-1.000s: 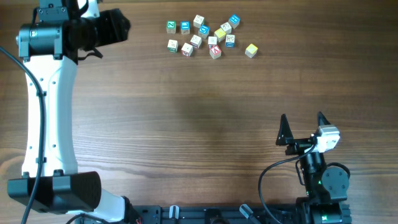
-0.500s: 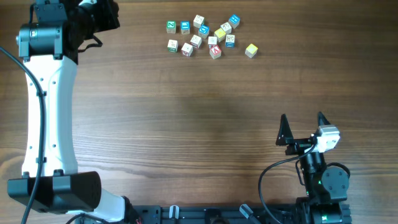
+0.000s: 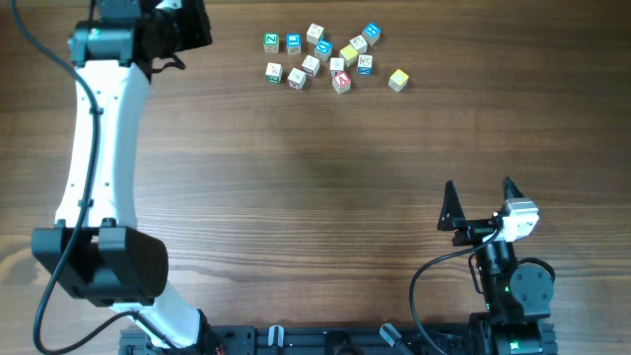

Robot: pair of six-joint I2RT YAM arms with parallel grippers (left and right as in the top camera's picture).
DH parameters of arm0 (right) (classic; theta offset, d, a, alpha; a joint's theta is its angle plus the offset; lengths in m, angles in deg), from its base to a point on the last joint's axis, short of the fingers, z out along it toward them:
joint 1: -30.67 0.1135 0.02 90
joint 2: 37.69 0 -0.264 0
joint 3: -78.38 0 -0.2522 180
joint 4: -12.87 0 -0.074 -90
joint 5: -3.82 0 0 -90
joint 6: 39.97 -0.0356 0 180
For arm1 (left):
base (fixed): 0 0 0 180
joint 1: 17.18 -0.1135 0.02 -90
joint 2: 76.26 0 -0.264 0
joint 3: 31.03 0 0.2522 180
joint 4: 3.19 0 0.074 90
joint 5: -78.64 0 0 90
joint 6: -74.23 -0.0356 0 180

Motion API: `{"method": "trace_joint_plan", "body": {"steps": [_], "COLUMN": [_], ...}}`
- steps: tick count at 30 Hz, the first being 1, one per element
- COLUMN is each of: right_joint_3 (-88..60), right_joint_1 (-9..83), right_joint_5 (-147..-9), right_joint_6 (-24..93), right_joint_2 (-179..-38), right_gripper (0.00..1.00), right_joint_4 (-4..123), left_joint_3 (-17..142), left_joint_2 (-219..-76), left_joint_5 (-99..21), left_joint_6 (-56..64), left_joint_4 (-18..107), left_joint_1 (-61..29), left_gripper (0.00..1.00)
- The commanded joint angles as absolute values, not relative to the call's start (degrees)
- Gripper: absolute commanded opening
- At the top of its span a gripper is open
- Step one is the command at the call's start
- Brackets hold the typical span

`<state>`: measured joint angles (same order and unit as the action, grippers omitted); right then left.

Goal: Form a horizontal line
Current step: 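Raise the left arm and move the left gripper over the block cluster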

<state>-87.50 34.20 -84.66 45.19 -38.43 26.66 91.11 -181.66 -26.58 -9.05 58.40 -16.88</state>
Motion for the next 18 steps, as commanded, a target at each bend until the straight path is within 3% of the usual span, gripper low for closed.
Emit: {"method": "trace_joint_plan", "body": {"steps": [1, 18], "right_joint_3": [-87.6, -87.6], "right_joint_1": [34.0, 34.0], "right_joint_5": [-83.7, -83.7], "right_joint_6": [45.5, 45.5], "right_joint_2": [-38.1, -38.1], "right_gripper": [1.0, 1.0], "right_joint_4": [26.5, 26.5], "left_joint_3": [92.1, 91.6], "left_joint_2": [-183.9, -192.2], "left_joint_5": [-21.8, -21.7], "left_joint_6": [-9.3, -9.3], "left_joint_4": [58.0, 57.9], "left_joint_1": [-14.6, -10.1], "left_gripper": [0.04, 0.08]}}
